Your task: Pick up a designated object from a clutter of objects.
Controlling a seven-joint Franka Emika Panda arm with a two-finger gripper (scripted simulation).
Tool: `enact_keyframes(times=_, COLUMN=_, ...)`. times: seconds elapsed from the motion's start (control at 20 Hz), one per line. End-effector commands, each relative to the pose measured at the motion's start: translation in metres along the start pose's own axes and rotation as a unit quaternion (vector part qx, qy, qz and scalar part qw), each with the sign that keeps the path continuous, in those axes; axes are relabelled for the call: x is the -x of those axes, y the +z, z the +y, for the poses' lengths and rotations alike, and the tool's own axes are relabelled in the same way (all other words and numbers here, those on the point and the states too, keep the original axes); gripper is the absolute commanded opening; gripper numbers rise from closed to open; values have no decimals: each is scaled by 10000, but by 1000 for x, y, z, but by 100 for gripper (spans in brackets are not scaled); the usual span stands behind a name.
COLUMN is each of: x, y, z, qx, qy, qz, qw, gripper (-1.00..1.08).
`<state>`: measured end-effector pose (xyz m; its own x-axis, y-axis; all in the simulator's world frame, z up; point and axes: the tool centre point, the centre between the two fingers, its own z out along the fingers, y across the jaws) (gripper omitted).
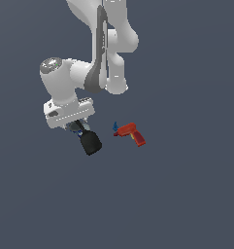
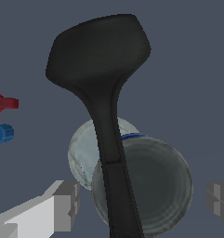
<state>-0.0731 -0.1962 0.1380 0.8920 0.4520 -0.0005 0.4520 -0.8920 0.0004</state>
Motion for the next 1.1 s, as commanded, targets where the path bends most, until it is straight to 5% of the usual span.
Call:
enact_keyframes(times=0.0, x=0, y=11, z=0, qx=1, qy=-3, qz=-2, qw=10000, gripper=100)
enact_keyframes(times=0.35, x=0, y=25, z=0, qx=0, qy=-9, qz=0, qw=10000, gripper=100)
enact_keyframes(times=0.4, x=0, y=25, z=0, qx=0, qy=-9, qz=0, qw=10000, gripper=-100)
enact_keyframes(times=1.05, x=0, y=21, z=0, qx=19, qy=3, qz=18, qw=10000, gripper=-100)
